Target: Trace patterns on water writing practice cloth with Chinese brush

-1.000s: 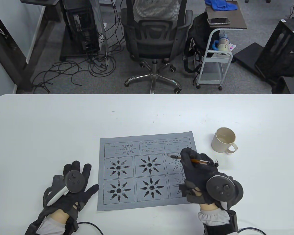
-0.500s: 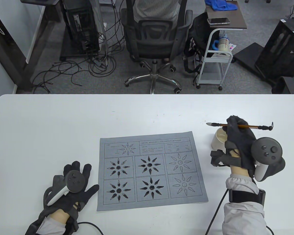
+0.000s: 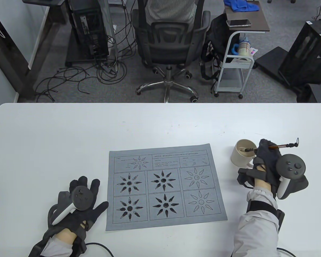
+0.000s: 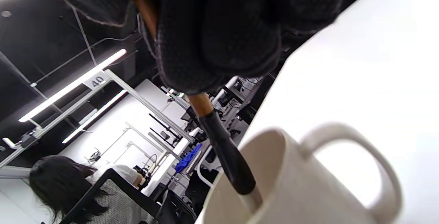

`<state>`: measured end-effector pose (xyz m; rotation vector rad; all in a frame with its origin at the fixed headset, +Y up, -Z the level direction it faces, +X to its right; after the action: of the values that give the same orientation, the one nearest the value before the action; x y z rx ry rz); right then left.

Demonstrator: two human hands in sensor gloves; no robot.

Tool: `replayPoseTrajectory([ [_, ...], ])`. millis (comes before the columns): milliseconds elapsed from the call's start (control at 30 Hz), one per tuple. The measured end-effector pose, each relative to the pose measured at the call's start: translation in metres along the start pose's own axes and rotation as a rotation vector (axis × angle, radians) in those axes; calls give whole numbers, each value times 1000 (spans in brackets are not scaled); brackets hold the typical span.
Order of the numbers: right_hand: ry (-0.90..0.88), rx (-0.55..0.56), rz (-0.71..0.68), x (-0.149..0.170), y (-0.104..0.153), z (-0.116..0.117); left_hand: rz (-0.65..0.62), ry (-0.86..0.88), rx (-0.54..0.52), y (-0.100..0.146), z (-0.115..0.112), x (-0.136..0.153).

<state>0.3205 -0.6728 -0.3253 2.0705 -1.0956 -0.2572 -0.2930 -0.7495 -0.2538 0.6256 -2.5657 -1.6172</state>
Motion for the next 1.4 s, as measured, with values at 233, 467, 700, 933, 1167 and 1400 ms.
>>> replayPoseTrajectory([
  [233,-16,-37,110,15,7,19,7,8,0,1,1,2],
  [467,-83,-38,202,22,10,15,0,3,8,0,1,1],
  [700,-183,-51,271,34,22,12,-9,0,22,-1,-2,-1],
  [933,-174,-102,251,35,40,5,-11,8,29,-2,-3,0],
  [1167,-154,-288,129,10,85,14,-16,19,15,-2,-2,0],
  [1400,49,-442,-339,-53,128,30,-33,21,-17,-3,-2,0],
])
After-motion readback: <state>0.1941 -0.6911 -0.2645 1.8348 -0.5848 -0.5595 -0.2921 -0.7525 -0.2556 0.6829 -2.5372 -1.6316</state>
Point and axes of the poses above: the tracker on the back of each hand, its own x axis roughly to the little-finger side, its own y axis roughly from the fingertips to the wrist, z = x × y, the point moved 1 cm from there along -y, roughly from the wrist to the fingertips, and after that the axes turned 13 degrees about -z, right-handed, at the moved point
